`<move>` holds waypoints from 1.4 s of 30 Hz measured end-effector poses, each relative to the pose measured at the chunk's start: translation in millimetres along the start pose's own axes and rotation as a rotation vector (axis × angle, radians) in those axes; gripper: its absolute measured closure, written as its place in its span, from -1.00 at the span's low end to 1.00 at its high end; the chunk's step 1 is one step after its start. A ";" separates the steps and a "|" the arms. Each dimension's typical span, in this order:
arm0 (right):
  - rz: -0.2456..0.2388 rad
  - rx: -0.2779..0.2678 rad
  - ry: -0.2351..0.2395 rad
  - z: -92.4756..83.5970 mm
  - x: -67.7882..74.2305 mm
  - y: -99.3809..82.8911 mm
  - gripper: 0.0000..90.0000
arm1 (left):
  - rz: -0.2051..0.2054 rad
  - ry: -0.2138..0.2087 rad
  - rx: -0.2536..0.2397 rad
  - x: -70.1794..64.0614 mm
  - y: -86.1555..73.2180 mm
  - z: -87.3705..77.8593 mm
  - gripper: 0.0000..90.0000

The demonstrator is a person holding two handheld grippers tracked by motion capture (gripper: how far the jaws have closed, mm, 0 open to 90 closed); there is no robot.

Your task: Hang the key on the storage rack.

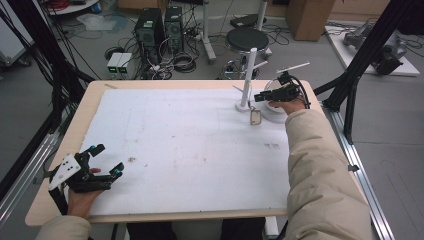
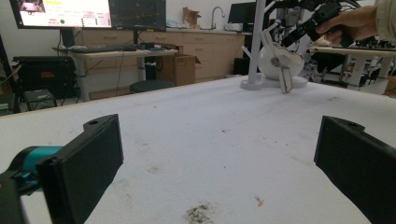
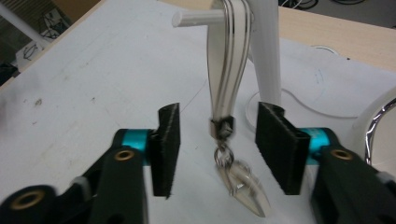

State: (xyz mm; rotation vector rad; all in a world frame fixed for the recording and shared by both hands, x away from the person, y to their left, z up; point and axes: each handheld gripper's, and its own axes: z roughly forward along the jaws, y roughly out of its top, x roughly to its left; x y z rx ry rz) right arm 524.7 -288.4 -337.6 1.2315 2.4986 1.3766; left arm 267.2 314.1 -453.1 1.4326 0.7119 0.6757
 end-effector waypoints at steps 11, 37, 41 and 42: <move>-0.070 -0.023 -0.066 -19.3 47.7 7.6 -0.99 | 0.002 0.008 -0.003 0.1 -0.1 -0.5 -0.96; -0.309 -0.517 -0.069 -47.1 112.4 -134.7 -0.99 | 0.006 0.033 -0.001 -1.8 -0.2 -0.4 -0.96; -0.269 -0.568 -0.114 -40.3 106.4 -160.9 -0.99 | 0.013 0.034 -0.004 -2.6 -0.3 -0.6 -0.96; -0.264 -0.569 -0.121 -38.5 104.9 -166.1 -0.99 | 0.017 0.034 -0.001 -2.5 -0.2 -0.8 -0.96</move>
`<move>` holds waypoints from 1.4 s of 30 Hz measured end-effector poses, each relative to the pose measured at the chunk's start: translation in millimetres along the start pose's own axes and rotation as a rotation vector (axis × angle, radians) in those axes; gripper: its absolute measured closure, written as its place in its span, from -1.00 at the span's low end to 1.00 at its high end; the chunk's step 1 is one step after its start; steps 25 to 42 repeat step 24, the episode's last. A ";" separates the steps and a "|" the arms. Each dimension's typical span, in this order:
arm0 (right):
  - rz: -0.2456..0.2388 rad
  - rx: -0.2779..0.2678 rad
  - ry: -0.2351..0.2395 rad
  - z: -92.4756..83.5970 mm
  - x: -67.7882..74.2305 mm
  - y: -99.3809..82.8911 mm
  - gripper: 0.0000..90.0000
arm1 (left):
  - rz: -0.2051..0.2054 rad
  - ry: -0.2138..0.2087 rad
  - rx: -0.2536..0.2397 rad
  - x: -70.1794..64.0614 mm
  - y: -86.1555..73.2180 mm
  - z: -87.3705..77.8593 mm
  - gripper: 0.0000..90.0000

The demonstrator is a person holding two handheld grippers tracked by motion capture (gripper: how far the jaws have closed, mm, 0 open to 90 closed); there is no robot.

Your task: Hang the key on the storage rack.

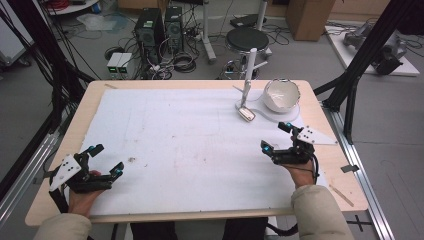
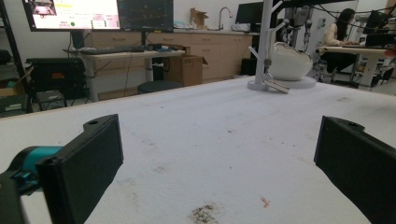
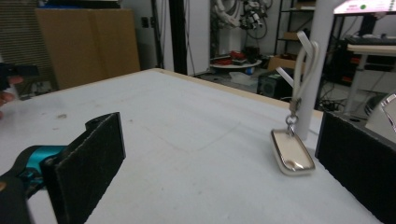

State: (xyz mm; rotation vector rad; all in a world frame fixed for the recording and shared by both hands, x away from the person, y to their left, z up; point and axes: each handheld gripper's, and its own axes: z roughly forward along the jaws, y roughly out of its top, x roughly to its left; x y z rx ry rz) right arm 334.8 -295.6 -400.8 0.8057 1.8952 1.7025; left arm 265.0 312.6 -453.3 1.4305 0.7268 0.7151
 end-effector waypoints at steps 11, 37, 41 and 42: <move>-0.024 0.021 -0.018 -13.9 -2.3 -35.8 -0.98 | 0.002 0.013 -0.004 -1.0 -0.1 -0.2 -0.96; 0.000 -0.049 -0.063 -26.2 -2.7 -53.3 -0.98 | 0.005 0.027 -0.005 -1.9 -0.2 -0.7 -0.96; 0.000 -0.049 -0.063 -26.2 -2.7 -53.3 -0.98 | 0.005 0.027 -0.005 -1.9 -0.2 -0.7 -0.96; 0.000 -0.049 -0.063 -26.2 -2.7 -53.3 -0.98 | 0.005 0.027 -0.005 -1.9 -0.2 -0.7 -0.96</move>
